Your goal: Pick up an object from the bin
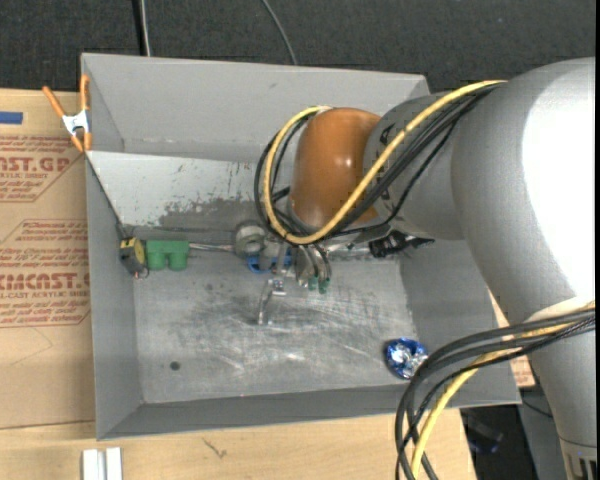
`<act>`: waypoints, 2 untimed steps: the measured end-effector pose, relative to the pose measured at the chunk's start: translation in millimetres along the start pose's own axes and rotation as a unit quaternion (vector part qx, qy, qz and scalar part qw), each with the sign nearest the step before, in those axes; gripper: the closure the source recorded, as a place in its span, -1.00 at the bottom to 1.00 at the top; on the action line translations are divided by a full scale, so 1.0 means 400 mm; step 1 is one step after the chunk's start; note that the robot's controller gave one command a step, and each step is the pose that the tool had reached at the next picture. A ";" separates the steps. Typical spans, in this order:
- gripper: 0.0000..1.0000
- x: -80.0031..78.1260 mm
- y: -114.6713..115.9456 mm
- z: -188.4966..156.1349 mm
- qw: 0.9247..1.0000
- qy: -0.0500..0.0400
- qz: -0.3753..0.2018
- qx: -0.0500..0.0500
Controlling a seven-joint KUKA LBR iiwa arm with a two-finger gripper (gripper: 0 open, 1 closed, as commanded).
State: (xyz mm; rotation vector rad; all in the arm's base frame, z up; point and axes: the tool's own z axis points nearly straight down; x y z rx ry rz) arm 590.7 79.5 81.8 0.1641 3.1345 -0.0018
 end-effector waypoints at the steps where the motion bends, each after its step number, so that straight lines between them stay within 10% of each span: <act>1: 1.00 0.002 0.002 0.003 1.000 0.001 0.000 -0.001; 2: -1.00 0.007 0.002 0.007 1.000 0.005 0.000 0.000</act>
Offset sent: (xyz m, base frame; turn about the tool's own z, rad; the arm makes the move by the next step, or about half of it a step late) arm 0.0000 0.0000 0.0000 0.0000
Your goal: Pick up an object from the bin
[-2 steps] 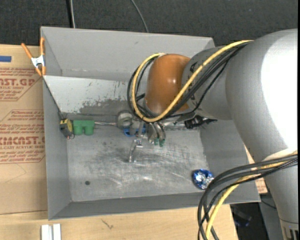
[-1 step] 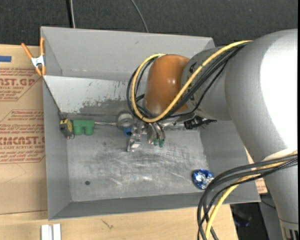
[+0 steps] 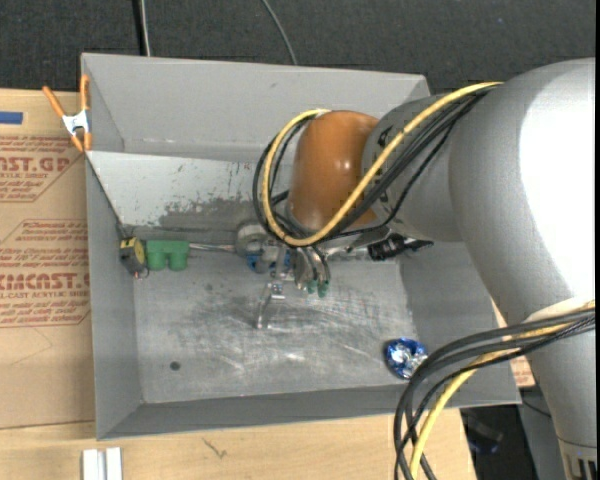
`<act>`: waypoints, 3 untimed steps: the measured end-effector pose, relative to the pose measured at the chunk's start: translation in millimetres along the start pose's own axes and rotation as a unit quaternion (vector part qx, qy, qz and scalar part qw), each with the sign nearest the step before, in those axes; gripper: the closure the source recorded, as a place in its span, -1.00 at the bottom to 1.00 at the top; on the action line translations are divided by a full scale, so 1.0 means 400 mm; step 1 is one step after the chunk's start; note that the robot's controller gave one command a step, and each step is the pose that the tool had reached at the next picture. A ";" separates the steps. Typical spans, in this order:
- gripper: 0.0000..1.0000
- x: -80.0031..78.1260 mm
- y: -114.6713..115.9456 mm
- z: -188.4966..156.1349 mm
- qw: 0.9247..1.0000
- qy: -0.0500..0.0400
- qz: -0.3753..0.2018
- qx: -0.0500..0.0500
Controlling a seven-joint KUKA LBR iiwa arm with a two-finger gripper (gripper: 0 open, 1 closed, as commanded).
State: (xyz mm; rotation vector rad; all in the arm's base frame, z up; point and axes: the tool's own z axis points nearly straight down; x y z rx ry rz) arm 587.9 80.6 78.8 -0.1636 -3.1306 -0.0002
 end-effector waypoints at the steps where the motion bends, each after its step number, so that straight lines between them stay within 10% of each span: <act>1: -1.00 0.000 -0.035 -0.142 0.981 -0.006 0.192 -0.002; 2: -1.00 -0.004 -0.053 0.008 0.965 -0.007 0.263 -0.004; 3: -1.00 -0.022 -0.094 0.012 0.884 -0.005 0.467 -0.006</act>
Offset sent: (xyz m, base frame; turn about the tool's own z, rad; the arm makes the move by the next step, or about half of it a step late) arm -0.0023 -0.0139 0.0554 0.3865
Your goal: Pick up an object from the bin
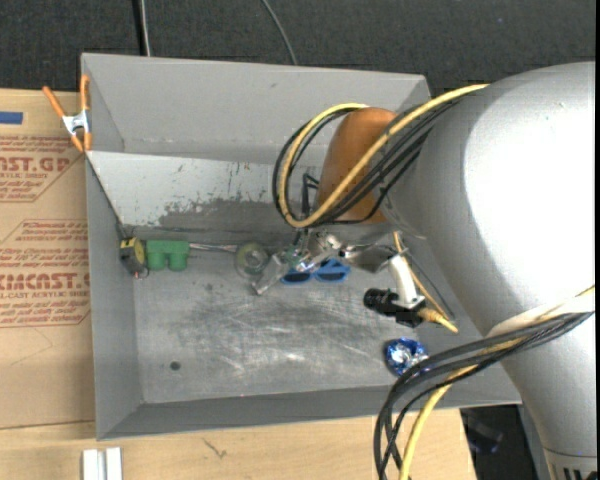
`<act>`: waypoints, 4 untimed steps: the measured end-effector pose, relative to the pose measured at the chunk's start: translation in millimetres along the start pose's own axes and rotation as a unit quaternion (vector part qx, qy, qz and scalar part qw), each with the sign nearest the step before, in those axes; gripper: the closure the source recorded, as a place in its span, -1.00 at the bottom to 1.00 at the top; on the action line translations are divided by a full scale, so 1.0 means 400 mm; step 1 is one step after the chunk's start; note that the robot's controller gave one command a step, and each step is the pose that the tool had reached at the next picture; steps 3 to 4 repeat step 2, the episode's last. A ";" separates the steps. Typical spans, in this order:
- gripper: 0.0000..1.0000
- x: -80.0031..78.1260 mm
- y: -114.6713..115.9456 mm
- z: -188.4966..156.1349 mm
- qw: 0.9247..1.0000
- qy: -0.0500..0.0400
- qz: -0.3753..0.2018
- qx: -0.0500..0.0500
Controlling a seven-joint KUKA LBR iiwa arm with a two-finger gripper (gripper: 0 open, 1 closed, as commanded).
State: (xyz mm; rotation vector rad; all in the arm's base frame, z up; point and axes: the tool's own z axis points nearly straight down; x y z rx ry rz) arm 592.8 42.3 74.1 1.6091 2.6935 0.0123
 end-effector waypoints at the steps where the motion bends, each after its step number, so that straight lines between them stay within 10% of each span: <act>1: 1.00 0.001 0.005 -0.006 1.000 0.000 -0.001 -0.002; 2: 1.00 -0.002 -0.025 -0.406 0.991 -0.002 -0.133 0.001; 4: 1.00 -0.002 -0.025 -0.406 0.991 -0.002 -0.133 0.001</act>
Offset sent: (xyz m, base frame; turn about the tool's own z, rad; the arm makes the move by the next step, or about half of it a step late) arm 0.0000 0.0000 0.0000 0.0000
